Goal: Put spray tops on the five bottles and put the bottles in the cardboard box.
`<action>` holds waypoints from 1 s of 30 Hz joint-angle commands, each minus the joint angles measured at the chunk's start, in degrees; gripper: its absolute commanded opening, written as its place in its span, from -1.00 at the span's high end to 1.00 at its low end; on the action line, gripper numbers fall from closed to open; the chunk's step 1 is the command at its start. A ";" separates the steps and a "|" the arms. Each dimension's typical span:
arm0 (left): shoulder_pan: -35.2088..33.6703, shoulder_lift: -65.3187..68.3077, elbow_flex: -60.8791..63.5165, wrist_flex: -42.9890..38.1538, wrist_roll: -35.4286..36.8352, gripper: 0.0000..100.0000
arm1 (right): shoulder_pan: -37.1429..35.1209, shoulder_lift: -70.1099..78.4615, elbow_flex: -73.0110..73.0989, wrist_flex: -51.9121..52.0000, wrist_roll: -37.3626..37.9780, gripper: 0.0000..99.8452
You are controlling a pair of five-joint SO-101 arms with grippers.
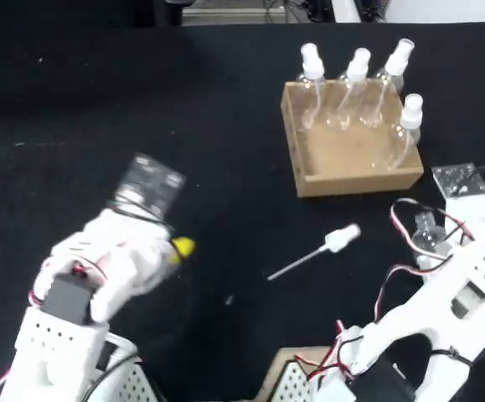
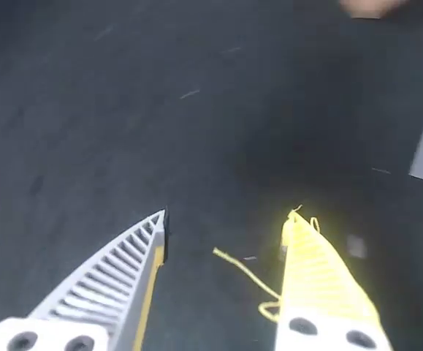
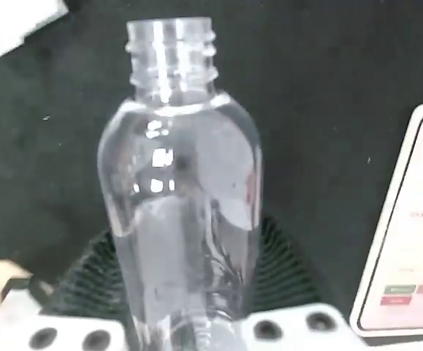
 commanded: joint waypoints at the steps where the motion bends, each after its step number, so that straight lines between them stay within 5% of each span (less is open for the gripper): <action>1: 4.44 -0.18 -4.09 0.44 -0.97 0.52 | -2.02 0.75 4.26 -11.43 -4.40 0.98; 6: 4.35 -0.44 -1.10 1.58 -0.97 0.52 | -8.88 11.03 6.64 -21.98 -9.58 0.98; 18: 2.59 -0.88 -0.04 2.02 -0.97 0.52 | -24.44 15.78 10.59 -19.60 -11.69 0.98; 30: -6.73 -0.88 0.04 7.82 -6.15 0.52 | -59.87 -0.75 16.75 -11.52 -21.10 0.98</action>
